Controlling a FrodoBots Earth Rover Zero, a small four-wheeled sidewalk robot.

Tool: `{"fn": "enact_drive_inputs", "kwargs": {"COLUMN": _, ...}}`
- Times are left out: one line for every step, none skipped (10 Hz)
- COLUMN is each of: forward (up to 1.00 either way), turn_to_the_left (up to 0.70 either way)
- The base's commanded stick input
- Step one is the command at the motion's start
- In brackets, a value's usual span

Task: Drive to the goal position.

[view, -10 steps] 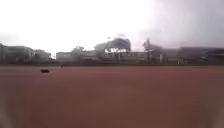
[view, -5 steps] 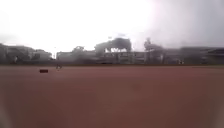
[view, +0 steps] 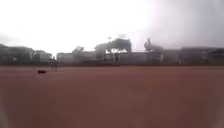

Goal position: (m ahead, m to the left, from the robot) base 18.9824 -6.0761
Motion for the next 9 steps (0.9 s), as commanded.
{"fn": "enact_drive_inputs", "kwargs": {"forward": 0.50, "turn_to_the_left": 0.00}}
{"fn": "enact_drive_inputs", "kwargs": {"forward": 0.50, "turn_to_the_left": 0.00}}
{"fn": "enact_drive_inputs", "kwargs": {"forward": 0.50, "turn_to_the_left": 0.00}}
{"fn": "enact_drive_inputs", "kwargs": {"forward": 0.50, "turn_to_the_left": 0.00}}
{"fn": "enact_drive_inputs", "kwargs": {"forward": 0.50, "turn_to_the_left": 0.00}}
{"fn": "enact_drive_inputs", "kwargs": {"forward": 0.50, "turn_to_the_left": 0.00}}
{"fn": "enact_drive_inputs", "kwargs": {"forward": 0.50, "turn_to_the_left": 0.00}}
{"fn": "enact_drive_inputs", "kwargs": {"forward": 0.50, "turn_to_the_left": 0.00}}
{"fn": "enact_drive_inputs", "kwargs": {"forward": 0.50, "turn_to_the_left": 0.00}}
